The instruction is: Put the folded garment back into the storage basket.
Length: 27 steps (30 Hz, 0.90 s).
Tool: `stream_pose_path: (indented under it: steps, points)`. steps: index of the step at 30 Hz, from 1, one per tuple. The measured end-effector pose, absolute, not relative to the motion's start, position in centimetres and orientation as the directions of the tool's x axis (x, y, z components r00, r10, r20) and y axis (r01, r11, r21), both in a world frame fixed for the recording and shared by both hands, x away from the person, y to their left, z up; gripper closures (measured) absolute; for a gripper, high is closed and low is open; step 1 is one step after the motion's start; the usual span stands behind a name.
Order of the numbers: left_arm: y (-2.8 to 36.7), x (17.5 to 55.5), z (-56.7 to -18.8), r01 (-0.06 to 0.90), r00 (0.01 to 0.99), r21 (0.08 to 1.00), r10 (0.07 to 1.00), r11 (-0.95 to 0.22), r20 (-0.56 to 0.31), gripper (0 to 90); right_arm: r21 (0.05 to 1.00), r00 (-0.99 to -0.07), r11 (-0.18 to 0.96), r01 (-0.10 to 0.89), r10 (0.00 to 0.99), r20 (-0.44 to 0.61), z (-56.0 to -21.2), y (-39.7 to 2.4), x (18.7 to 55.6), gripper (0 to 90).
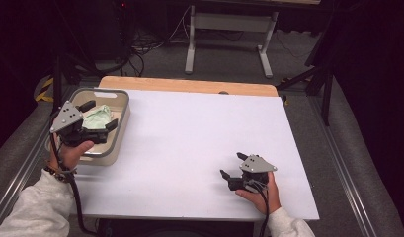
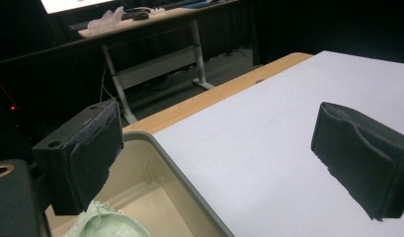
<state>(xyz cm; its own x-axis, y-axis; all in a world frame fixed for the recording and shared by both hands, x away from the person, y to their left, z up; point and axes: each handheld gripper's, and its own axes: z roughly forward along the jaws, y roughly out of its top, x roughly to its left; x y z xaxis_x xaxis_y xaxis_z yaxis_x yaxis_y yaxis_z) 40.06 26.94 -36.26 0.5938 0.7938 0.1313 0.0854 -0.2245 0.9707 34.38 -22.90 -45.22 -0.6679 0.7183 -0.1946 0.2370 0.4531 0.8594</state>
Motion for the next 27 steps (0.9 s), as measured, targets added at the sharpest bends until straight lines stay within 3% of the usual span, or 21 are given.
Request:
stream_pose_path:
  steps: [27]
  points:
    - [24.4,38.4,-36.5,0.027,0.627,0.964,0.756,-0.264,0.189,7.0,0.864,-0.669,0.450,0.227,0.717,-0.198,-45.0,-22.8,34.2,17.7]
